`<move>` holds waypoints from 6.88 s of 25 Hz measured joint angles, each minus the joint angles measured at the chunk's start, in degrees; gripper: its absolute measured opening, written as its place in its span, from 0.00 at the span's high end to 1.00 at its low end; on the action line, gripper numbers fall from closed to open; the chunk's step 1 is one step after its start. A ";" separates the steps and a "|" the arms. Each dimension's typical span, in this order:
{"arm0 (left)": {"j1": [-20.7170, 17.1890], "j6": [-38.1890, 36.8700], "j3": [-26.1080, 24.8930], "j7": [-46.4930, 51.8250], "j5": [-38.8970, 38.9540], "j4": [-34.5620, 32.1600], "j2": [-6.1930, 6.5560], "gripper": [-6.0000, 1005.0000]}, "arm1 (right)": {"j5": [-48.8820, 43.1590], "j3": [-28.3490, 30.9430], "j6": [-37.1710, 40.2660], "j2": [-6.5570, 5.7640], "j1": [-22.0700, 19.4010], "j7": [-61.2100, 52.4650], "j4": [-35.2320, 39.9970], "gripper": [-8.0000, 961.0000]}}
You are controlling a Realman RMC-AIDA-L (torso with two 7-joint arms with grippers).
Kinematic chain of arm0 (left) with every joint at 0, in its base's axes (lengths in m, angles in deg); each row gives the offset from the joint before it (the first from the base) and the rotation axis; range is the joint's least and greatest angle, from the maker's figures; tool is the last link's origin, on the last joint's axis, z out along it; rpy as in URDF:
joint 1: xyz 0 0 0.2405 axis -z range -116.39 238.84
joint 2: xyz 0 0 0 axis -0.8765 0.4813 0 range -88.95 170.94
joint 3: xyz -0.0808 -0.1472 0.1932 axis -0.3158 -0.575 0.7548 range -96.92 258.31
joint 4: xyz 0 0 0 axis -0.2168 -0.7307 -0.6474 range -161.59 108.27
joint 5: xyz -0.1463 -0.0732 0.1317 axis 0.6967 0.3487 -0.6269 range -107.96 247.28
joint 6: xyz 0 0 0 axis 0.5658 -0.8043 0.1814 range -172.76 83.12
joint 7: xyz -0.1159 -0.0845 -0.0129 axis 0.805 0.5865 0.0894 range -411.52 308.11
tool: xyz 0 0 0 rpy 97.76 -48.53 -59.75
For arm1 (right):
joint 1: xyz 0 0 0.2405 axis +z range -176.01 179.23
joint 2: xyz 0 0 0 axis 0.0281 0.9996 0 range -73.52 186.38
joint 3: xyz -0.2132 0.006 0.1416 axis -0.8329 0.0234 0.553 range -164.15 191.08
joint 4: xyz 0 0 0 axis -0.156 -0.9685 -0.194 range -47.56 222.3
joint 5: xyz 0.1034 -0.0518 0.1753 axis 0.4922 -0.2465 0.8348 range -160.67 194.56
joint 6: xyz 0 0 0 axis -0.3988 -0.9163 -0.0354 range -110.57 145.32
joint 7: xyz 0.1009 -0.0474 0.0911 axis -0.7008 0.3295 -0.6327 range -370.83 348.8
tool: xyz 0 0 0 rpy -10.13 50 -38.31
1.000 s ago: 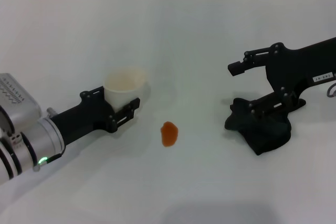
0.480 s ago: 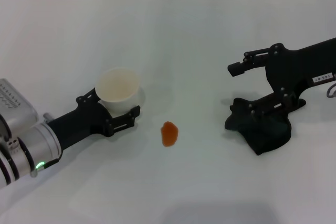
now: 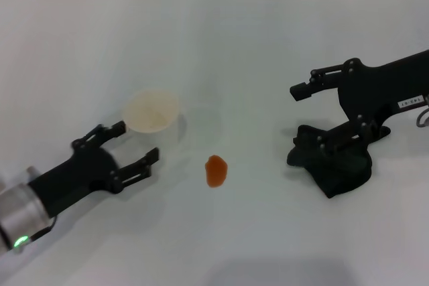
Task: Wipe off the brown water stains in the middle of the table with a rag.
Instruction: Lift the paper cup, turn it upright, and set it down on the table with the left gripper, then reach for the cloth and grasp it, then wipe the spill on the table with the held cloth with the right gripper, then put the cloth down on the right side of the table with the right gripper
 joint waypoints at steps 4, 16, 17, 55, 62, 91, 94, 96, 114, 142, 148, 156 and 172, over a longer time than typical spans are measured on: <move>-4.32 -4.09 -0.13 0.97 0.24 -3.74 0.24 0.11 | -0.17 -0.06 -0.21 0.01 -0.50 -0.12 0.04 0.16; -8.54 -21.37 0.68 29.20 -18.53 -34.49 0.06 0.11 | -6.20 -5.14 -4.43 -0.09 -0.87 -4.91 2.41 0.18; -8.56 -23.30 0.98 32.30 -20.18 -37.93 0.06 0.11 | -6.26 -5.41 -4.84 -0.12 -0.87 -5.50 2.50 0.18; -1.22 -32.57 11.03 55.26 -38.00 -67.97 0.31 0.11 | -23.40 -24.39 -18.80 0.16 1.25 -31.20 3.74 0.57; -1.31 -32.19 11.10 55.26 -38.06 -67.95 0.31 0.11 | -23.53 -25.63 -20.23 0.20 1.09 -30.90 4.09 0.81; -2.80 -32.36 13.94 54.35 -37.57 -67.27 0.05 0.11 | -9.44 -46.17 -38.20 0.94 12.83 -28.96 -6.90 0.91; -2.82 -32.31 13.94 54.26 -37.56 -67.27 0.05 0.11 | -5.61 -50.59 -37.73 1.00 13.31 -28.87 -6.34 0.91; -2.82 -32.29 13.94 54.22 -37.55 -67.27 0.06 0.11 | -1.94 -53.55 -37.98 1.00 14.08 -28.39 -6.25 0.91; -3.35 -32.27 13.94 53.96 -37.42 -67.36 0.00 0.11 | -4.10 -46.18 -40.46 0.33 11.99 -21.81 -8.41 0.91; -3.18 -30.30 13.58 53.26 -36.10 -67.28 0.00 0.11 | -6.30 -49.59 -42.78 0.53 11.08 -21.44 -6.31 0.91; -3.30 -30.26 13.40 52.70 -35.76 -66.58 0.04 0.11 | -8.44 -41.45 -35.11 0.10 6.73 -17.60 -2.03 0.91; -3.33 -29.53 13.16 51.67 -35.07 -65.81 -0.02 0.11 | -10.72 -26.67 -24.89 -0.20 3.00 -10.71 -0.42 0.91; -3.56 -28.20 13.14 51.16 -34.31 -65.21 0.05 0.11 | -11.53 -22.25 -19.72 -0.05 2.15 -9.16 -2.01 0.90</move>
